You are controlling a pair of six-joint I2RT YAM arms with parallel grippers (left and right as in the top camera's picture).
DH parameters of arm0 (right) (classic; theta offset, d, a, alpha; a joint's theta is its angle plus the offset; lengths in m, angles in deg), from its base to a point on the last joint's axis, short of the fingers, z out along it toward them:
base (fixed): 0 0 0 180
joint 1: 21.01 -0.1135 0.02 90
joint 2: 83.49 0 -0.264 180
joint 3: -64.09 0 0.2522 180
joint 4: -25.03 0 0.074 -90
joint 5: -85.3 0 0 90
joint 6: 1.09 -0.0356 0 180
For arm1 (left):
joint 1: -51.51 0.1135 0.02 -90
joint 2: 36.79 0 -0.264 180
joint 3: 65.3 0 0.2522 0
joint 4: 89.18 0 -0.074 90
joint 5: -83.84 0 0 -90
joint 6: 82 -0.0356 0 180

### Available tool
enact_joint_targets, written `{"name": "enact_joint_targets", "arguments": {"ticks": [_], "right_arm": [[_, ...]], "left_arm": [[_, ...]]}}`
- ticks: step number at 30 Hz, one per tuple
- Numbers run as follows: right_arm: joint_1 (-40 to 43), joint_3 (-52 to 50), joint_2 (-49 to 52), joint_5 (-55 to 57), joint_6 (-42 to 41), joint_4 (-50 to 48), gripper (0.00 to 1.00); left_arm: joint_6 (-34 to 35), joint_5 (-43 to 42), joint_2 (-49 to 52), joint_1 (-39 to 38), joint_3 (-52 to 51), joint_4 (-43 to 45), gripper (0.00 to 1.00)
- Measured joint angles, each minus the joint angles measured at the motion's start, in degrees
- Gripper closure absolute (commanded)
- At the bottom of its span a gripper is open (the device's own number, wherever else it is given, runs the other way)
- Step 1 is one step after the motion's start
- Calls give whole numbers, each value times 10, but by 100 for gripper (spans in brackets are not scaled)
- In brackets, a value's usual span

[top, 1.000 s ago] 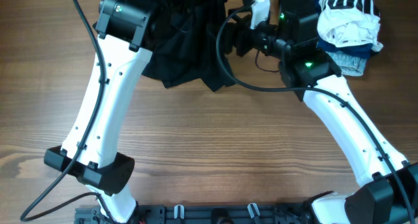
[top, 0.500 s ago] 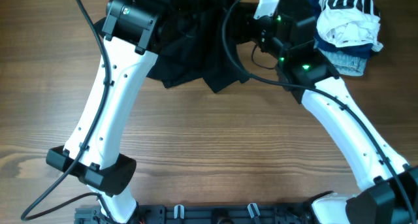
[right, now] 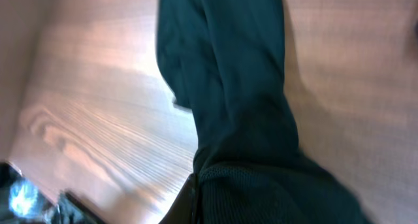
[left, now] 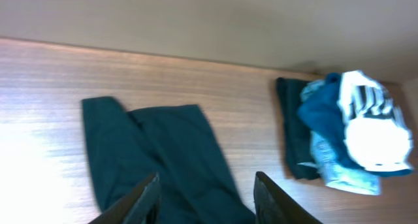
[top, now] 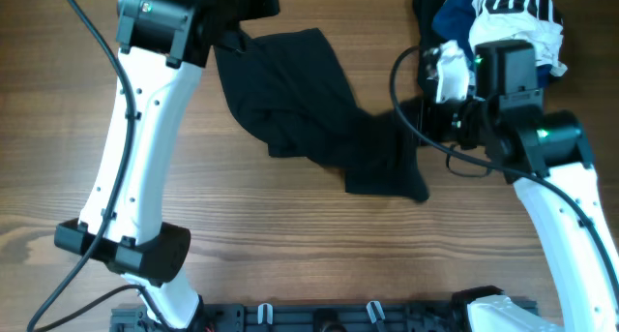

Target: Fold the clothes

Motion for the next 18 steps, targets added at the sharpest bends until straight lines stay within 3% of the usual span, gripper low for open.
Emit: {"name": "enact_joint_targets", "arguments": {"ticks": [6,13,18], "right_arm": [[0,-6,44,0,24,-11,95],[0,-6,85,1,25,-35,95],[0,-6,116,3,25,-36,95]], "left_arm": [[-43,4,96,19,3,-6,46],[-50,7,240,96,3,48,37],[-51,9,293,134,3,114,36]]}}
